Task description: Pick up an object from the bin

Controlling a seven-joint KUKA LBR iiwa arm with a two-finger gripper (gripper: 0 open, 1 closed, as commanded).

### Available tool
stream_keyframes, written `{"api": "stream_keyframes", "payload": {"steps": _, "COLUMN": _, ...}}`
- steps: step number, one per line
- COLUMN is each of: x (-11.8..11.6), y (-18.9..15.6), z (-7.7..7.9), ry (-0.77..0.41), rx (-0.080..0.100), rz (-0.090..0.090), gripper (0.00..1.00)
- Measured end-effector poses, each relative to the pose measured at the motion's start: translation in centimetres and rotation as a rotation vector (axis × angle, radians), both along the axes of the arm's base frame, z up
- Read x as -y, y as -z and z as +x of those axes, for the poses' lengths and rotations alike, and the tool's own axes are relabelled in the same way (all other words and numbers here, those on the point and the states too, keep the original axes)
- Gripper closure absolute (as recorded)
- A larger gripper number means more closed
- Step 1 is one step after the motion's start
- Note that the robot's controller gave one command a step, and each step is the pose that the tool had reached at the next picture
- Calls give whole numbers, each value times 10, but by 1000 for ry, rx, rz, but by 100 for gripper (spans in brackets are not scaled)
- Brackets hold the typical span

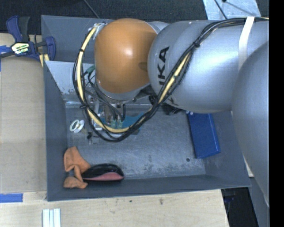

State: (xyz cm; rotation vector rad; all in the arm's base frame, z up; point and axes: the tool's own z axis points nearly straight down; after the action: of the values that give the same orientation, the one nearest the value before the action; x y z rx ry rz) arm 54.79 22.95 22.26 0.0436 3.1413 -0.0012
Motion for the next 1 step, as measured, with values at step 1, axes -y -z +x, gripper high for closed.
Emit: {"api": "stream_keyframes", "payload": {"steps": 1, "x": 29, "y": 33, "z": -19, "ry": -104, "rx": 6, "rz": 3, "gripper": 0}}
